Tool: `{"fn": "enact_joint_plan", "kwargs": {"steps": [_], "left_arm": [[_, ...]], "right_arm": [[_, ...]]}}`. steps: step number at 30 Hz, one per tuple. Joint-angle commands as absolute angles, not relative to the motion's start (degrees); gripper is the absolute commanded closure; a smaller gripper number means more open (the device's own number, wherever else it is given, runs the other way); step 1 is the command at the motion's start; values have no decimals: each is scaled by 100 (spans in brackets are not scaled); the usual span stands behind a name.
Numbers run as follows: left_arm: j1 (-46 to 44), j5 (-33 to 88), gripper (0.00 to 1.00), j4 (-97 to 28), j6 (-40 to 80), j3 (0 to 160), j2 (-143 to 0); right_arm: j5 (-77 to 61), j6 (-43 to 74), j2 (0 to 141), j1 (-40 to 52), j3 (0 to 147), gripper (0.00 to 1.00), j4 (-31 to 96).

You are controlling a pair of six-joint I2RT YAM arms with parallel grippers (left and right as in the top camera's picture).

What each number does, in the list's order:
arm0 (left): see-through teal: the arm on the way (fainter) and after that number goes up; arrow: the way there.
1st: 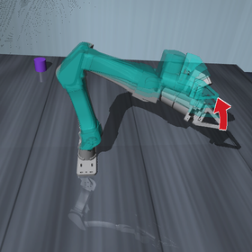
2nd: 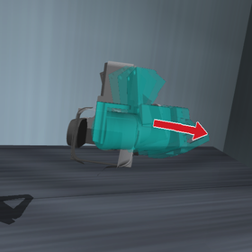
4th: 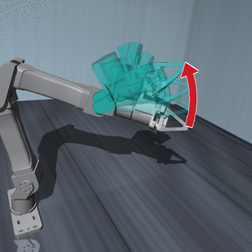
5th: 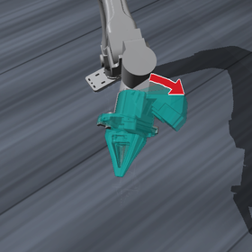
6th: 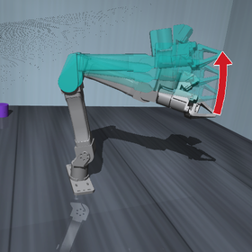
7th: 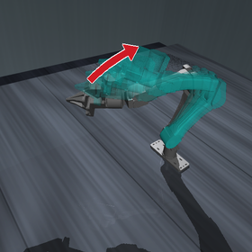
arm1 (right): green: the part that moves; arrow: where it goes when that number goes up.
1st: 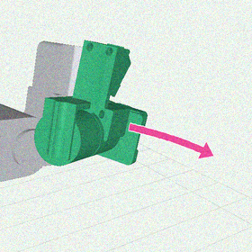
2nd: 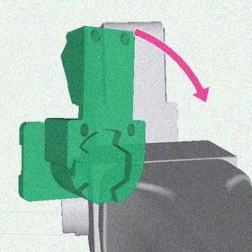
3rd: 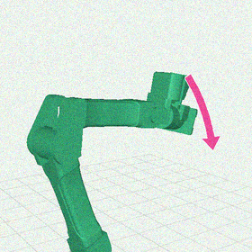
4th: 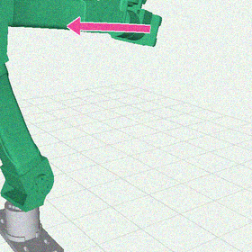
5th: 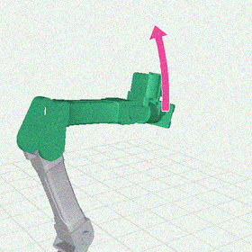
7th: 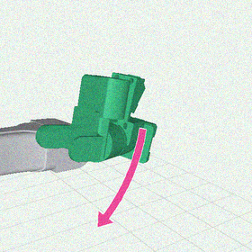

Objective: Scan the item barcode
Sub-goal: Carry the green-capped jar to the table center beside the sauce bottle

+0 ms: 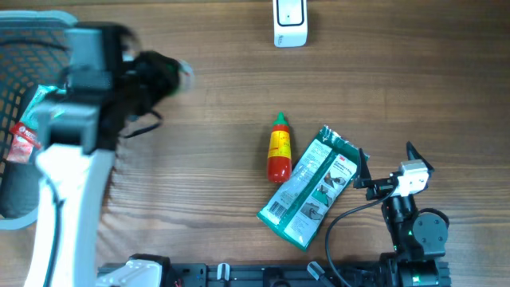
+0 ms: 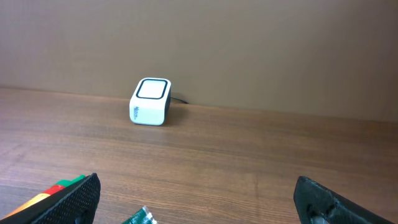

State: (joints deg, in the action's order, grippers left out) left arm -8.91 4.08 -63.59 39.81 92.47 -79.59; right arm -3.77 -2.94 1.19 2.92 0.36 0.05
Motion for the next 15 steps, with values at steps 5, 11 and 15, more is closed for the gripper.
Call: {"fn": "enact_joint_plan", "kwargs": {"steps": [5,11,15], "left_arm": [[-1940,-209,53,-5944,3540,8256,-9043],[-2620,-257,53,-5048,2296,7640,-9566],[-2928,-266,51,-4547,1981,7297,-9758]], "right_arm": [[-294,-344,119,320,32,0,-5],[-294,-344,119,320,32,0,-5],[-294,-346,119,320,32,0,-5]]}}
